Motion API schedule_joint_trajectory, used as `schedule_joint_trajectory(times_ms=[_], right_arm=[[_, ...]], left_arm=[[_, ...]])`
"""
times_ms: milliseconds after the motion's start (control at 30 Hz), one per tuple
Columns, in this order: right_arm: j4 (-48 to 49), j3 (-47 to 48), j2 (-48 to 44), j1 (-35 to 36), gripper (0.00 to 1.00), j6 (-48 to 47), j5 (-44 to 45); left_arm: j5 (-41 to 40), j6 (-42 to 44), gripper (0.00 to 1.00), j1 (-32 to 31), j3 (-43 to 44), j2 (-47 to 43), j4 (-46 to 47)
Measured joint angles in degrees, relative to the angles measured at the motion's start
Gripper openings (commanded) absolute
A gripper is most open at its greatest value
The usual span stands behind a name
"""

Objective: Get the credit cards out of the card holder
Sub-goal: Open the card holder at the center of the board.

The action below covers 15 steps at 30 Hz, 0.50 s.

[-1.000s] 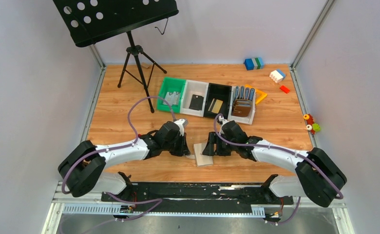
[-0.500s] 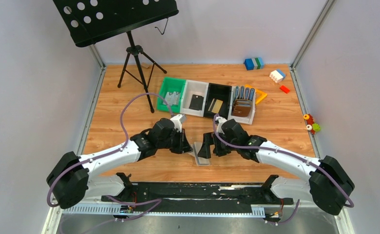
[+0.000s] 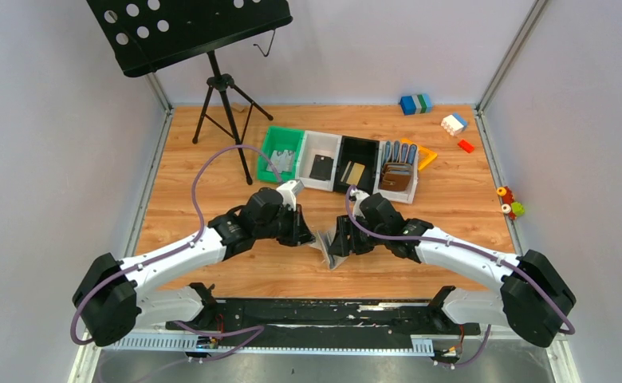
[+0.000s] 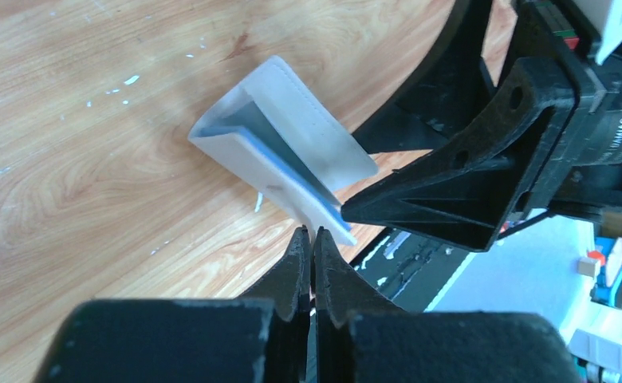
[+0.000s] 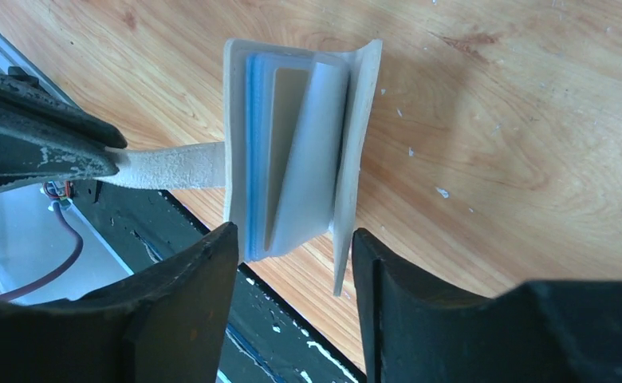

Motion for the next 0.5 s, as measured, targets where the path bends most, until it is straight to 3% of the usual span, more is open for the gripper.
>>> schedule_joint_trajectory(times_ms=[200, 367, 500], right_arm=[[0.5, -0.1, 1.3, -0.1, 0.46, 0.2, 0.0], [1.5, -0.2, 3.0, -0.2, 0.55, 0.3, -0.4], [2.2, -0.2, 4.3, -0.2, 0.50, 0.5, -0.7]], left_arm=[[-4.1, 3.2, 0.00, 0.1, 1.5, 1.3, -5.7], [-8.9, 6.7, 0.00, 0.2, 3.7, 2.9, -13.0], [-11.4, 8.4, 0.00, 0.3, 4.1, 3.3, -17.0]])
